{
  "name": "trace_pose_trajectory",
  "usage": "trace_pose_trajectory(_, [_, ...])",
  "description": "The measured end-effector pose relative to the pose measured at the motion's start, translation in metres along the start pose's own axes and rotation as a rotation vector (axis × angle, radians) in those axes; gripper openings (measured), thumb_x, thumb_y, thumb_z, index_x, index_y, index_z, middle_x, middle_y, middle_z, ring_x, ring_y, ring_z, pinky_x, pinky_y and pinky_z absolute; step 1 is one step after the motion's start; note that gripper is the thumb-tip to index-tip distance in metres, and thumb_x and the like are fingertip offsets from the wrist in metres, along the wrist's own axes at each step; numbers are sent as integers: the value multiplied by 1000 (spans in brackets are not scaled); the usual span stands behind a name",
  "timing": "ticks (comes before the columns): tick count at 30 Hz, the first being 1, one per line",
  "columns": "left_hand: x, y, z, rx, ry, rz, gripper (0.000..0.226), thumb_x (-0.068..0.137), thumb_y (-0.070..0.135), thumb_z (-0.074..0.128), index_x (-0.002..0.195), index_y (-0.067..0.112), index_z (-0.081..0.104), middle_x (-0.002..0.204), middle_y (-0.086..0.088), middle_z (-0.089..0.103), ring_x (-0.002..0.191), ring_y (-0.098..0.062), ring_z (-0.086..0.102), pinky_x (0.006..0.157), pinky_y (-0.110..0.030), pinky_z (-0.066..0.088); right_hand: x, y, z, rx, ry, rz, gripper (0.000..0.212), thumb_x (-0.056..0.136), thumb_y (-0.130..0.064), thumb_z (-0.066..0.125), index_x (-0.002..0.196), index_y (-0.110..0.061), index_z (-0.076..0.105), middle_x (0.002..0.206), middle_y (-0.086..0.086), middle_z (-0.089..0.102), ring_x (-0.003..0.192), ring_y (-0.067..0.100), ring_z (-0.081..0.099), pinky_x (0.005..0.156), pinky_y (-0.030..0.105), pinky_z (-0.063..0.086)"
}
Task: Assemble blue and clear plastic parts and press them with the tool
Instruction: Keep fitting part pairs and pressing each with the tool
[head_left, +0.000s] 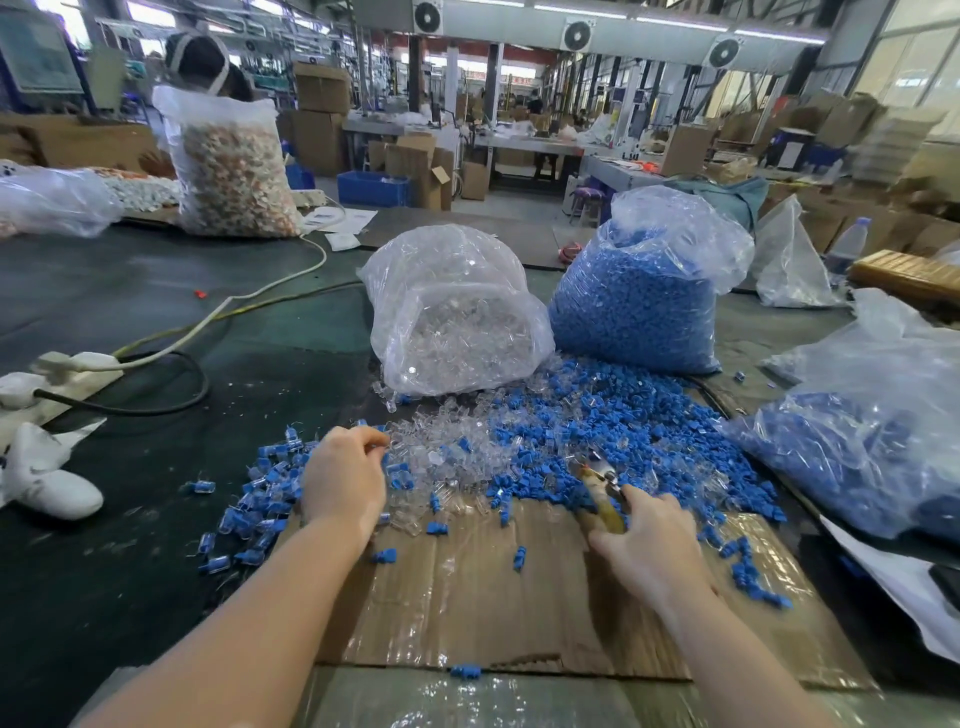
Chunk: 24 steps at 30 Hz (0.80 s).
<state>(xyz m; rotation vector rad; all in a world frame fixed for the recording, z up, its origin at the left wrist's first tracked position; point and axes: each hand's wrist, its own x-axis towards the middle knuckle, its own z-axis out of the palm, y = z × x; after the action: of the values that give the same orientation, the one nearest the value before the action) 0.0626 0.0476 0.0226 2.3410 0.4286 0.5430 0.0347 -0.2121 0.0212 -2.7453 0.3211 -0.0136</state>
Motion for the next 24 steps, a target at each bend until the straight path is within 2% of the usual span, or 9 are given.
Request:
trace_pose_trajectory(3, [6,-22,-4,177,22,14,22,94,14,52,103,18,71,103,-7,61,91,-25,54,78,-40,47,2,14,4,-188,60,6,60,83,-57,57,127,-19,44,126,7,47,118,24,41,99,36,39])
trace_pose_trajectory(5, [6,-31,-5,287,5,-5,22,94,16,52,105,22,70,104,-5,59,97,-25,50,82,-40,42,3,20,10,-274,92,-15,70,85,-63,48,138,-20,35,131,7,44,122,24,39,100,34,38])
trace_pose_trajectory(8, [2,-33,-4,389,-10,-32,23,94,24,51,110,28,68,110,-1,56,104,-24,44,87,-40,37,1,23,14,-346,138,-45,72,87,-66,37,142,-20,30,130,6,44,120,22,40,97,31,38])
trace_pose_trajectory(12, [-9,-20,2,269,24,26,22,91,24,56,111,24,66,111,-1,54,107,-23,39,92,-38,32,-1,22,17,-400,149,-53,70,90,-65,30,143,-21,28,131,6,44,121,22,41,96,31,39])
trace_pose_trajectory(15, [-27,-2,11,59,39,164,22,87,17,61,108,16,67,101,0,54,97,-12,36,88,-25,31,0,20,17,-387,126,-37,69,90,-65,29,144,-21,26,136,7,42,125,24,39,99,34,38])
trace_pose_trajectory(18, [-46,14,24,-87,-75,289,19,87,15,60,105,14,67,97,3,58,96,-7,43,87,-17,32,-2,18,17,-381,106,-15,67,91,-63,29,143,-22,26,138,7,40,127,25,37,102,37,36])
trace_pose_trajectory(21, [-60,23,39,-88,-234,357,24,91,17,54,113,17,63,107,4,62,97,-2,48,91,-12,34,-7,12,15,-407,146,-21,60,92,-59,33,141,-24,30,138,5,39,128,25,34,106,40,30])
trace_pose_trajectory(24, [-65,28,51,-11,-302,361,37,94,8,48,130,17,51,128,2,55,116,-6,46,101,-11,24,-11,2,18,-359,213,-155,43,97,-38,40,138,-25,36,139,1,38,129,21,33,109,38,25])
